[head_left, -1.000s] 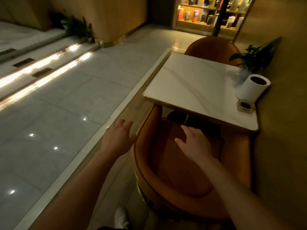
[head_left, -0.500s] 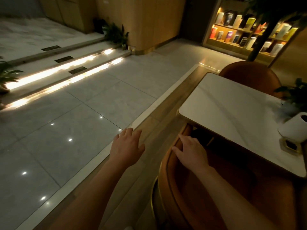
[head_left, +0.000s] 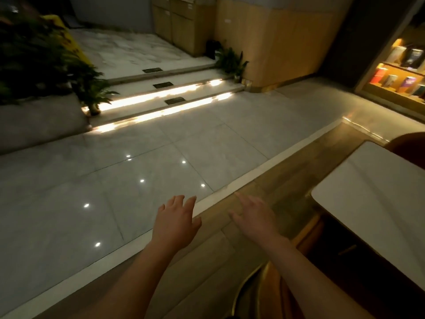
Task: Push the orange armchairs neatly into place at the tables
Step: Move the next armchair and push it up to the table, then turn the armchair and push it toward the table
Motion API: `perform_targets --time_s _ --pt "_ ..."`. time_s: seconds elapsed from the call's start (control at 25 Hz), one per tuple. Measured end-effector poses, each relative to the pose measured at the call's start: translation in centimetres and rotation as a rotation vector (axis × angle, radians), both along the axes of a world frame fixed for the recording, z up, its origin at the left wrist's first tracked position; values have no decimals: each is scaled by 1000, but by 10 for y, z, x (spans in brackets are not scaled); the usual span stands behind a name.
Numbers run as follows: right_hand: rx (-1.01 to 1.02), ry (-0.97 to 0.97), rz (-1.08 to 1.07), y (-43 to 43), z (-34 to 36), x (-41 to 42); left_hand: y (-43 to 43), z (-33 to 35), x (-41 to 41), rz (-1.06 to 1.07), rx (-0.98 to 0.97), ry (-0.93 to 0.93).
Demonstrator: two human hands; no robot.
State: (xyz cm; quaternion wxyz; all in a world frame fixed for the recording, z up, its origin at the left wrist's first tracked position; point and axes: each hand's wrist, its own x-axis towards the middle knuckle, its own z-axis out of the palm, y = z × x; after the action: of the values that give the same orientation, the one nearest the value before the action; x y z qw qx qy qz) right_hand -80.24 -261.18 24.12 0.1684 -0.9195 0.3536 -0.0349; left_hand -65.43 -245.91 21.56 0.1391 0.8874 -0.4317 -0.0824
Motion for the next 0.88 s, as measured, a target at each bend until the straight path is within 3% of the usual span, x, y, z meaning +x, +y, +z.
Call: perform_targets --time_s 0.48,0.88 --pt "34 -28 799 55 -28 225 105 -11 62 748 94 0" --pt "83 1 1477 205 -24 260 198 -13 -33 1454 118 72"
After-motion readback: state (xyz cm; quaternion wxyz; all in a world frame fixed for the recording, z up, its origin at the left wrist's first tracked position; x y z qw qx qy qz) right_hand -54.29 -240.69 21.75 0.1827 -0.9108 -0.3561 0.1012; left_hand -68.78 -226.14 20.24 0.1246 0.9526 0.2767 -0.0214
